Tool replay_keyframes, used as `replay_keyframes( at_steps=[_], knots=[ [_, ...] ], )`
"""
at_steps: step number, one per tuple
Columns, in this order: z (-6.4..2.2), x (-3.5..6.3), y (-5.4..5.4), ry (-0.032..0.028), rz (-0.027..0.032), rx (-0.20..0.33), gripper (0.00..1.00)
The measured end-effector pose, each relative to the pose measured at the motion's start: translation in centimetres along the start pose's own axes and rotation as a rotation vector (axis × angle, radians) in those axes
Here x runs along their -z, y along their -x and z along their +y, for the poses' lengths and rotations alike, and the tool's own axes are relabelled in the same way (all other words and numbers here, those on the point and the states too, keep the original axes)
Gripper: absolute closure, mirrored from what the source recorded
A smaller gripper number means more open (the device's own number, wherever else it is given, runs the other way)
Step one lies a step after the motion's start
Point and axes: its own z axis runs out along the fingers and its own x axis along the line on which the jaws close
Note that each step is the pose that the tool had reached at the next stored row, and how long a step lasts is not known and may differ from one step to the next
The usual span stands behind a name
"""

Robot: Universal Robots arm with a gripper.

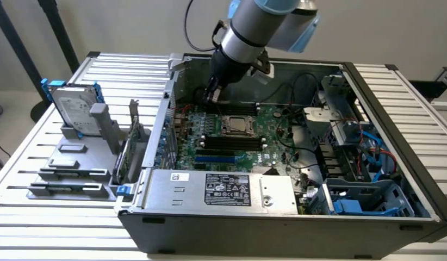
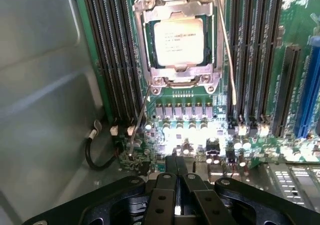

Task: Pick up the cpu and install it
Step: 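Install the first cpu locking lever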

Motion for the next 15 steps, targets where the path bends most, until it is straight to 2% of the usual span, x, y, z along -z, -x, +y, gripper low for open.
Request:
replay_keyframes(
  at_steps=[3,4,15],
  knots=[
    [-0.33,-0.08,0.04,-0.0007,0.0266,-0.005,0.89],
    [-0.36,-0.08,0.05,0.0,0.0325,-0.011,0.89],
    [-0.37,-0.09,0.04,0.0236,0.0848,-0.132,0.89]
  ],
)
